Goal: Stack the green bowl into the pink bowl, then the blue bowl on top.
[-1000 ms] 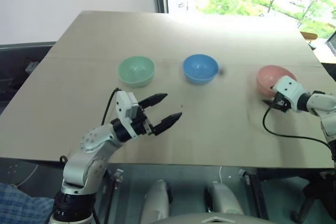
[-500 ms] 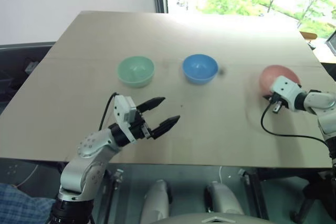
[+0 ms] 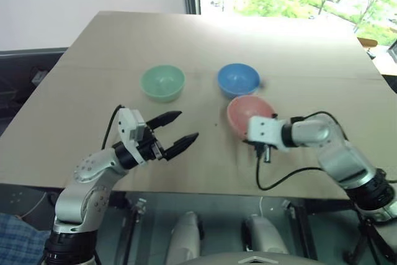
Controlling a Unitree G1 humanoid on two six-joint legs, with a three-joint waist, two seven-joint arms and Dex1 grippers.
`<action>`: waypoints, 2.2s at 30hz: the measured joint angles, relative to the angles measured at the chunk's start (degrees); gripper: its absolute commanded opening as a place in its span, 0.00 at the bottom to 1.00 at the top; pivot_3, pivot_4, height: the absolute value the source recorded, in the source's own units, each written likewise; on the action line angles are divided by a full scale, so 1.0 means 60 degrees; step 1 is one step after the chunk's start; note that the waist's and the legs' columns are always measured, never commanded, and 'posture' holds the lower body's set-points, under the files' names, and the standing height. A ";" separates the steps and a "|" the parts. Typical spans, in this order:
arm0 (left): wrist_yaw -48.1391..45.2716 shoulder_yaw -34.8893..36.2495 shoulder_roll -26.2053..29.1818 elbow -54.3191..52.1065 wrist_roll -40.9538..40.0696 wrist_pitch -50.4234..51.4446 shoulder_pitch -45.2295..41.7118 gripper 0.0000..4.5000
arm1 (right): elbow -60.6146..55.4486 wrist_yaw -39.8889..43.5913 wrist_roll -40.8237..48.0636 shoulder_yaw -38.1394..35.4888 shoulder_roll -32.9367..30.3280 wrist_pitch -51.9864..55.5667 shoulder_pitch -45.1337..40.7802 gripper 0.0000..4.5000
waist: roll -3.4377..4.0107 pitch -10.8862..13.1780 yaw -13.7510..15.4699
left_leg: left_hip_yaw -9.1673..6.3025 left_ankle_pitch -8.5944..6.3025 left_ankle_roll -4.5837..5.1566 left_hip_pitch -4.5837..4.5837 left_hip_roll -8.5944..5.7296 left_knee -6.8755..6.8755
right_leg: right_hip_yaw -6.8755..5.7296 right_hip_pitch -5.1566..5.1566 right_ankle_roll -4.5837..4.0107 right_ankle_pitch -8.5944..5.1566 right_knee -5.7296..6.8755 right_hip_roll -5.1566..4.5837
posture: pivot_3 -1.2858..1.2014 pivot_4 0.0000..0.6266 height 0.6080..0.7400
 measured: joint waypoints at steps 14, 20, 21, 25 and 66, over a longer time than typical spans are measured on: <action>-0.0043 -0.0086 -0.0004 0.0161 0.0177 -0.0004 -0.0154 1.00 | -0.0149 0.0271 -0.0870 0.0562 -0.0500 0.0195 -0.0288 0.80 | -0.0007 0.0003 -0.0035 | 0.0000 -0.0001 0.0000 0.0000 0.0001 -0.0001 | 0.0000 0.0000 -0.0001 -0.0001 -0.0003 0.0003 | 0.52 0.24 1.00; -0.0034 -0.0094 -0.0028 0.0161 0.0180 -0.0002 -0.0164 1.00 | -0.0766 0.0684 0.0190 -0.0151 -0.0332 0.1201 -0.0145 0.98 | -0.0016 0.0012 -0.0025 | 0.0000 -0.0001 0.0000 -0.0002 0.0001 -0.0003 | 0.0000 0.0000 0.0000 0.0000 -0.0004 0.0001 | 0.52 0.24 1.00; -0.0034 -0.0100 -0.0035 0.0159 0.0179 -0.0002 -0.0164 1.00 | -0.0925 0.0744 0.0446 -0.0391 -0.0331 0.1447 -0.0154 0.98 | -0.0018 0.0013 -0.0025 | -0.0001 -0.0001 0.0000 -0.0002 0.0001 -0.0003 | -0.0001 0.0000 0.0000 0.0000 -0.0003 0.0001 | 0.52 0.24 1.00; -0.0026 -0.0134 -0.0036 0.0149 0.0212 -0.0003 -0.0106 1.00 | -0.1434 0.1285 0.1738 -0.1782 -0.0725 0.2080 -0.0235 0.98 | -0.0036 0.0026 -0.0009 | -0.0003 -0.0001 0.0001 -0.0002 0.0000 -0.0003 | -0.0002 0.0001 -0.0001 0.0000 -0.0005 -0.0002 | 0.52 0.24 1.00; 0.1866 -0.3351 0.0973 0.5973 0.7518 -0.0543 -0.5560 1.00 | -0.1796 -0.1317 0.9130 -1.0487 -0.1084 0.2272 0.3250 0.98 | -0.0055 0.0040 0.0044 | -0.0064 0.0000 0.0002 -0.0116 -0.0012 0.0031 | -0.0045 -0.0065 0.0015 0.0008 0.0011 0.0006 | 0.52 0.24 1.00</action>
